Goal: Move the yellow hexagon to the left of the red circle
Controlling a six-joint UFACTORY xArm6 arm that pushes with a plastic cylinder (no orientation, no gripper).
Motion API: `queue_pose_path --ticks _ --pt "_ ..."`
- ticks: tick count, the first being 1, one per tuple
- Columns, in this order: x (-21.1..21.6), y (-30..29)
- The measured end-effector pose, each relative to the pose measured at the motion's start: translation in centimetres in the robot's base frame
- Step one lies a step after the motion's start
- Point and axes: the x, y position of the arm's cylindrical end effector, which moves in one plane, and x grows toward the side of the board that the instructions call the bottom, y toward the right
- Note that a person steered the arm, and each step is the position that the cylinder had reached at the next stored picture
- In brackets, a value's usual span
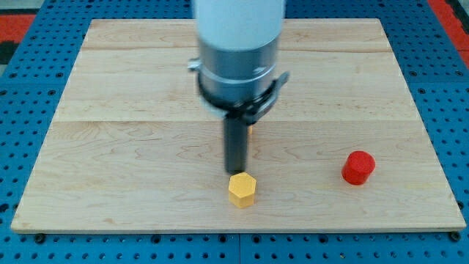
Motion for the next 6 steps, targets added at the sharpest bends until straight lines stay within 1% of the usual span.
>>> queue_pose_path --ticks 1,2,3,5,6 --pt "3.1 -3.8" --pt "5.3 2.1" --pt "5.0 8.4" --pt "4.6 -2.9" --pt "2.5 4.9"
